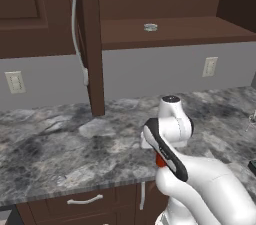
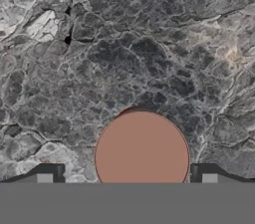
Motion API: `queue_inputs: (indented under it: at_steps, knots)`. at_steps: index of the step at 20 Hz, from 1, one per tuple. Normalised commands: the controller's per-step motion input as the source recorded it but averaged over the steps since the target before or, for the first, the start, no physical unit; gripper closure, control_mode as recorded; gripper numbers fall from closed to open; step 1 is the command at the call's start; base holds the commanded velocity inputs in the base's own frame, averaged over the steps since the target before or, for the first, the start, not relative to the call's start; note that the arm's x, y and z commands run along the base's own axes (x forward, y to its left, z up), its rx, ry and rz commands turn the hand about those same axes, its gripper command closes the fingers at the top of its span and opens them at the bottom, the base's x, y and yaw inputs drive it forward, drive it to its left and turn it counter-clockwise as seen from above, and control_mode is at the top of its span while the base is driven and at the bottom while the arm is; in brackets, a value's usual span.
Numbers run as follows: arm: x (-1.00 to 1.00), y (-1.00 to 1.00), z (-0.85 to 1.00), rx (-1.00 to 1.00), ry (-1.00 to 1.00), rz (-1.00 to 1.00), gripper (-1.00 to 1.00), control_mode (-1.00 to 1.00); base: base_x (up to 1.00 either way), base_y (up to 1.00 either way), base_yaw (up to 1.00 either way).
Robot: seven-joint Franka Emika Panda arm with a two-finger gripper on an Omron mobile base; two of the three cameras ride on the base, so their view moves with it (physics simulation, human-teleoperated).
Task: Restock the canned food cabinet by taking the new fresh canned food from the counter and placing it in the cabinet. Then, take the old canned food from the cabinet and place it on the counter.
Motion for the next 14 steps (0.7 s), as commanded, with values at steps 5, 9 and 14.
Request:
queue_inputs:
  at_steps: [5, 9, 14]
  knots:
    - [0.00, -0.03, -0.62, -0.01, -0.01, 0.00, -1.00, -1.00, 0.00, 0.00, 0.00]
    - [-0.17, -0.23, -0.58, 0.00, 0.00, 0.00, -1.00, -1.00, 0.00, 0.00, 0.00]
    - [-0.33, -0.28, -0.44, 0.00, -0.02, 0.00, -1.00, -1.00, 0.00, 0.00, 0.00]
